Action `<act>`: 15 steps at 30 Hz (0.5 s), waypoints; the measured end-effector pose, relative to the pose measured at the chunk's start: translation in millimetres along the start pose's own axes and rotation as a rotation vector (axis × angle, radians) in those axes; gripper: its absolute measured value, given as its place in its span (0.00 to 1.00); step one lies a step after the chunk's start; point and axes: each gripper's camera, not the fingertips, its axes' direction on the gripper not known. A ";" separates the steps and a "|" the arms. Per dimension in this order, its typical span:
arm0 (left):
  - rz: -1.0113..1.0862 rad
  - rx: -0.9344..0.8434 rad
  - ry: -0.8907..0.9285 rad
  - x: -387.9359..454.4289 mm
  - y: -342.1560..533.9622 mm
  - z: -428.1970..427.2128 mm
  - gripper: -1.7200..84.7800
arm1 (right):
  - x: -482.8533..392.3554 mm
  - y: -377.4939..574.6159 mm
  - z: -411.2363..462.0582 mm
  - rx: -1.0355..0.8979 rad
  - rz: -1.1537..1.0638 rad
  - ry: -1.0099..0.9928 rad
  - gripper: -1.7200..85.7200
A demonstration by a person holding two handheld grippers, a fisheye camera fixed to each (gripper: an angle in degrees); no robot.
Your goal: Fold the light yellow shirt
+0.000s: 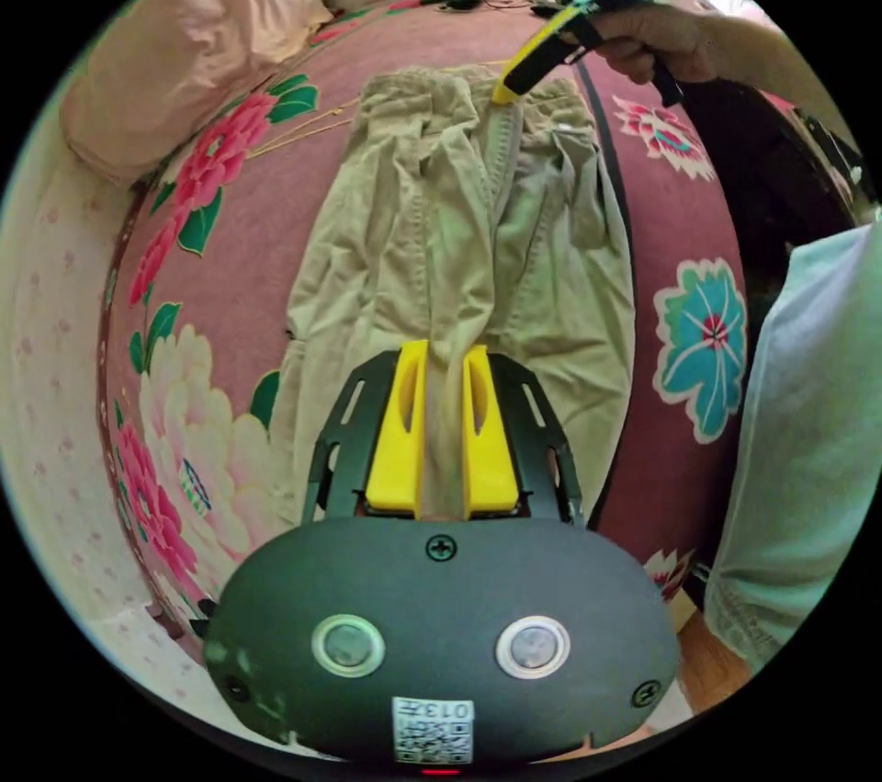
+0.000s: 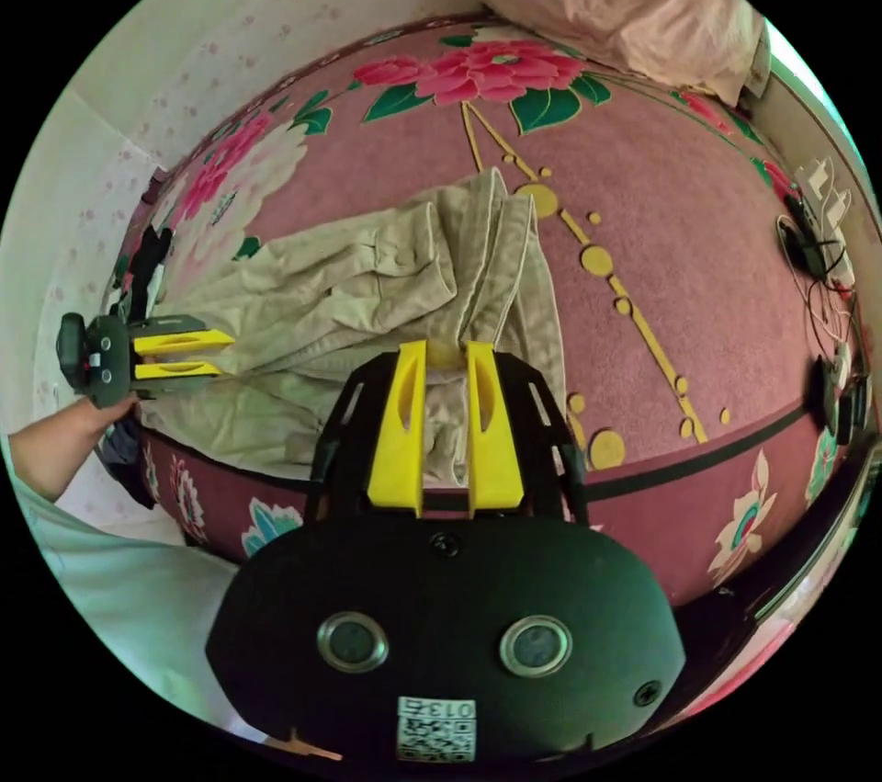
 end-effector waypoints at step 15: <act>-0.147 0.124 -0.041 -58.5 -89.2 24.2 0.07 | 44.4 -141.6 27.2 0.110 -0.070 0.011 0.12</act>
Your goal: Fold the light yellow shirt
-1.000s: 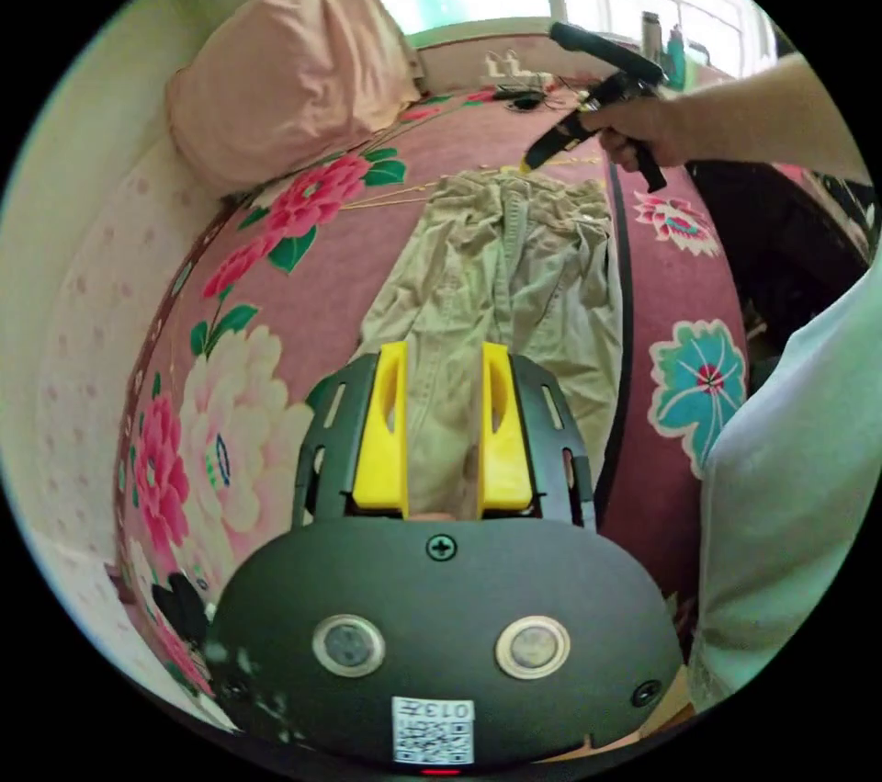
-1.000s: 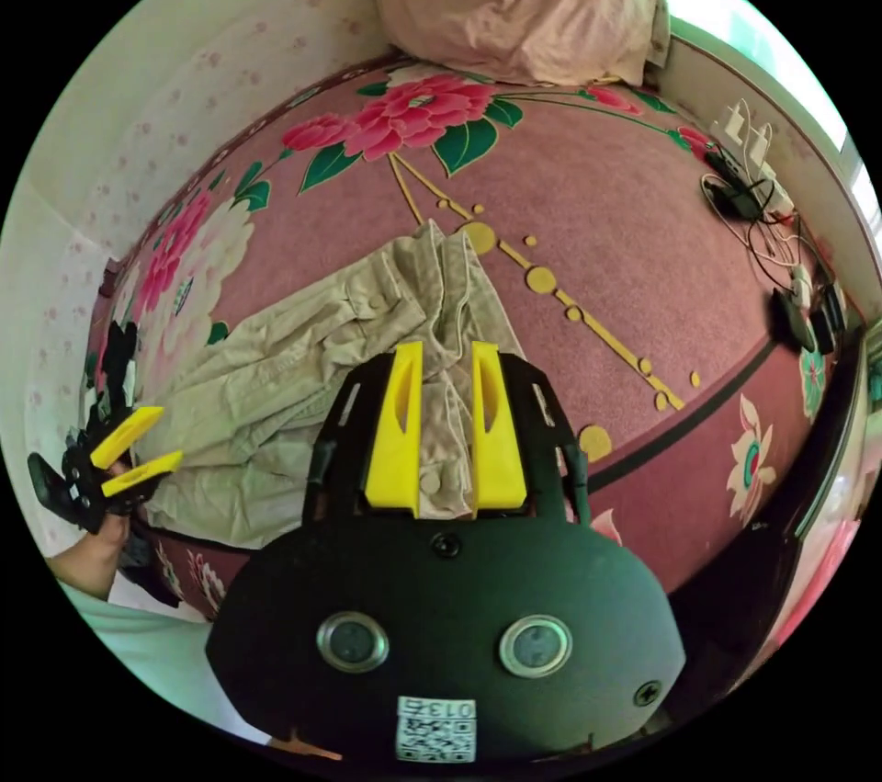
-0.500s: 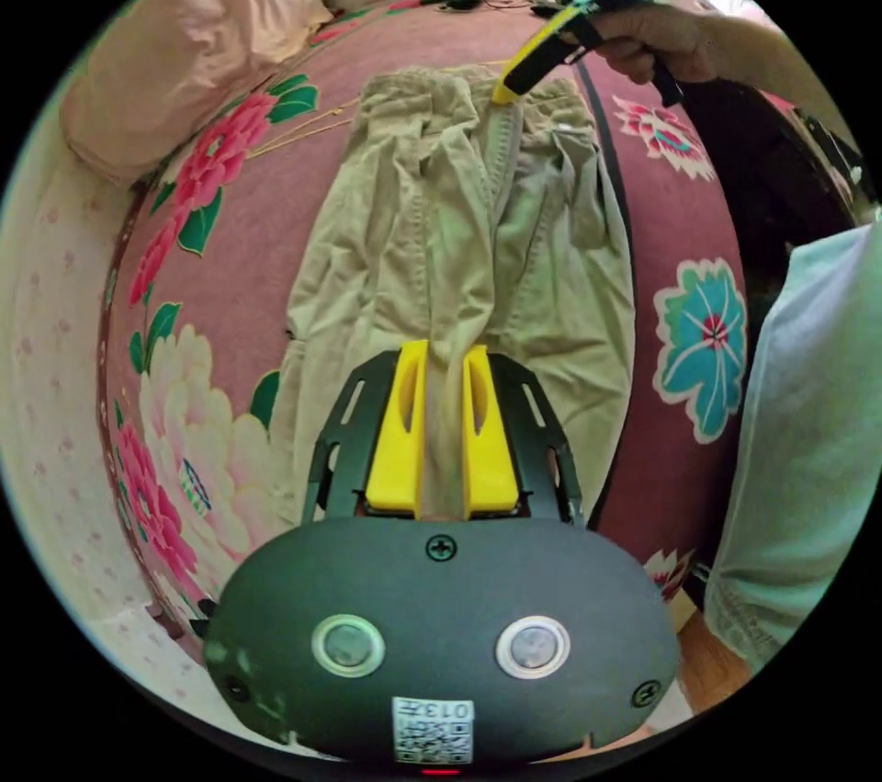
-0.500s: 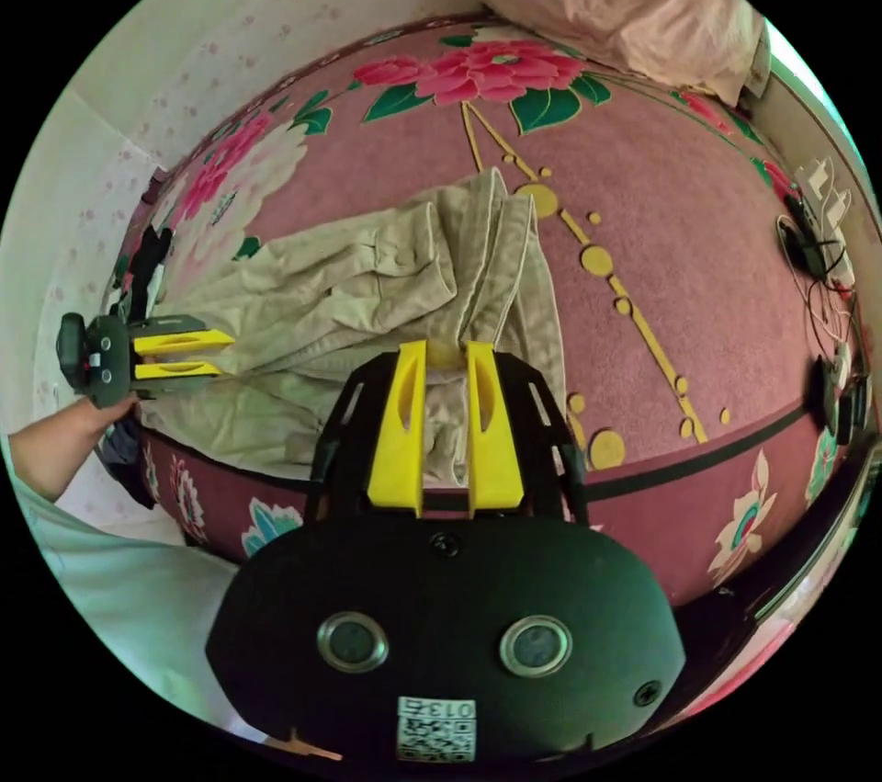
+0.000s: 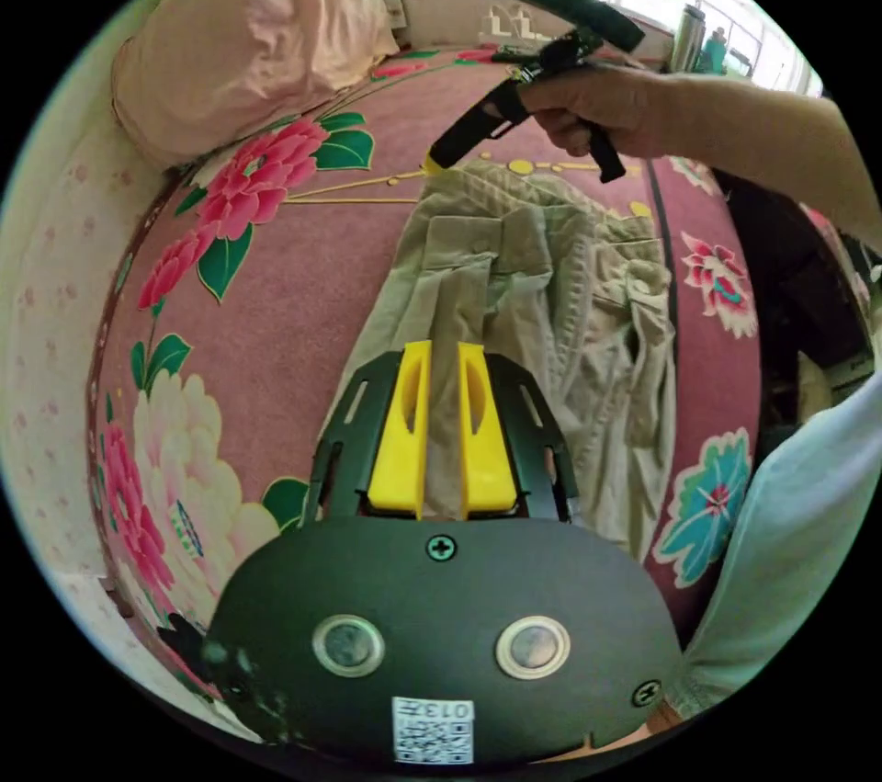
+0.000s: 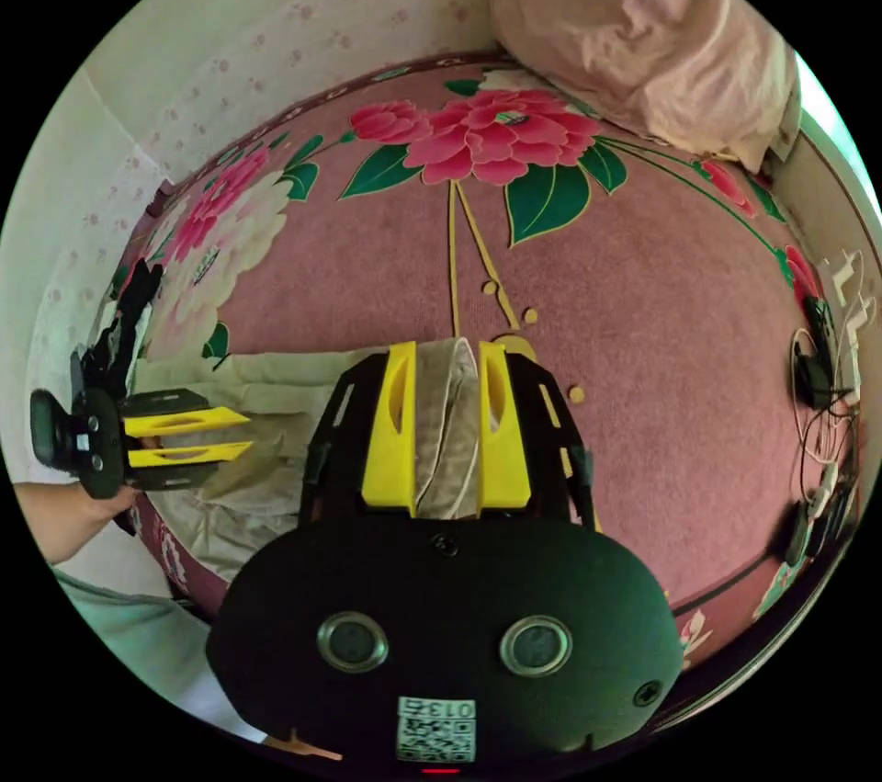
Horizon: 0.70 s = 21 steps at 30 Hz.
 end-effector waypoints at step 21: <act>0.072 -0.047 0.002 0.2 -64.0 71.2 0.02 | 53.7 91.2 -20.3 0.105 0.041 -0.065 0.02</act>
